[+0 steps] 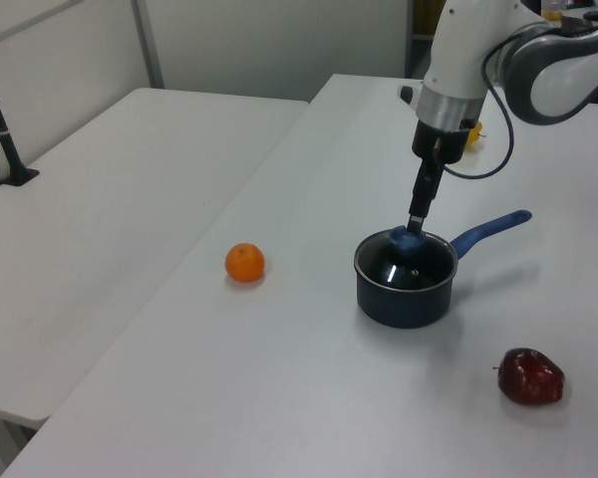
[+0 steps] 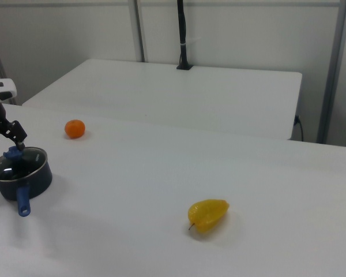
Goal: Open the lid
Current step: 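Move the gripper down over the saucepan toward the blue lid knob, then close the gripper on the blue knob of the glass lid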
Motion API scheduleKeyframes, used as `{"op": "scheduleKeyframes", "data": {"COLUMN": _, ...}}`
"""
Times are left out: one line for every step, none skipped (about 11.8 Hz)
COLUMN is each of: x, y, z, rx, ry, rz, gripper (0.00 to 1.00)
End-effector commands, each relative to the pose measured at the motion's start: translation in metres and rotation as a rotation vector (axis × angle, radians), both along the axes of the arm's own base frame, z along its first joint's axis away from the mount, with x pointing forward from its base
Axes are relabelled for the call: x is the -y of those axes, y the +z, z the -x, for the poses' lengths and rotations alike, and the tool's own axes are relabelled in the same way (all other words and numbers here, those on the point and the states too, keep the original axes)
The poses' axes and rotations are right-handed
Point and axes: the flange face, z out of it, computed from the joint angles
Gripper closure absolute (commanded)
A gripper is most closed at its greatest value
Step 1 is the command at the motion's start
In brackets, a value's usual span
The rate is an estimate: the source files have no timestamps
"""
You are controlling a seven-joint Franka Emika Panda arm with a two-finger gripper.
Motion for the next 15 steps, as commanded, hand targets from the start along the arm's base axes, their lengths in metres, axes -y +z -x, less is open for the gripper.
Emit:
{"op": "scheduleKeyframes", "data": {"x": -0.006, "y": -0.025, "z": -0.004, "rx": 0.051, "ry": -0.062, "rz": 0.052, "gripper": 0.0}}
{"op": "scheduleKeyframes", "data": {"x": -0.007, "y": -0.03, "z": -0.005, "rx": 0.05, "ry": -0.064, "rz": 0.059, "gripper": 0.0}}
{"op": "scheduleKeyframes", "data": {"x": -0.009, "y": -0.032, "z": -0.005, "rx": 0.049, "ry": -0.061, "rz": 0.059, "gripper": 0.0}}
{"op": "scheduleKeyframes", "data": {"x": -0.01, "y": -0.032, "z": -0.004, "rx": 0.049, "ry": -0.057, "rz": 0.06, "gripper": 0.0}}
{"op": "scheduleKeyframes", "data": {"x": -0.013, "y": -0.032, "z": -0.002, "rx": 0.049, "ry": -0.051, "rz": 0.06, "gripper": 0.0}}
{"op": "scheduleKeyframes", "data": {"x": -0.02, "y": -0.032, "z": 0.001, "rx": 0.049, "ry": -0.037, "rz": 0.061, "gripper": 0.02}}
{"op": "scheduleKeyframes", "data": {"x": -0.02, "y": -0.035, "z": 0.0, "rx": 0.046, "ry": -0.036, "rz": 0.065, "gripper": 0.1}}
{"op": "scheduleKeyframes", "data": {"x": -0.02, "y": -0.035, "z": 0.0, "rx": 0.049, "ry": -0.032, "rz": 0.071, "gripper": 0.18}}
{"op": "scheduleKeyframes", "data": {"x": -0.021, "y": -0.036, "z": 0.0, "rx": 0.048, "ry": -0.029, "rz": 0.072, "gripper": 0.23}}
{"op": "scheduleKeyframes", "data": {"x": -0.021, "y": -0.035, "z": 0.0, "rx": 0.051, "ry": -0.029, "rz": 0.071, "gripper": 0.27}}
{"op": "scheduleKeyframes", "data": {"x": -0.021, "y": -0.034, "z": 0.0, "rx": 0.053, "ry": -0.029, "rz": 0.07, "gripper": 0.31}}
{"op": "scheduleKeyframes", "data": {"x": -0.021, "y": -0.033, "z": -0.001, "rx": 0.055, "ry": -0.031, "rz": 0.069, "gripper": 0.34}}
{"op": "scheduleKeyframes", "data": {"x": -0.021, "y": -0.033, "z": -0.001, "rx": 0.055, "ry": -0.031, "rz": 0.069, "gripper": 0.44}}
{"op": "scheduleKeyframes", "data": {"x": -0.021, "y": -0.03, "z": -0.001, "rx": 0.059, "ry": -0.031, "rz": 0.067, "gripper": 0.52}}
{"op": "scheduleKeyframes", "data": {"x": -0.02, "y": -0.025, "z": 0.0, "rx": 0.065, "ry": -0.032, "rz": 0.065, "gripper": 0.62}}
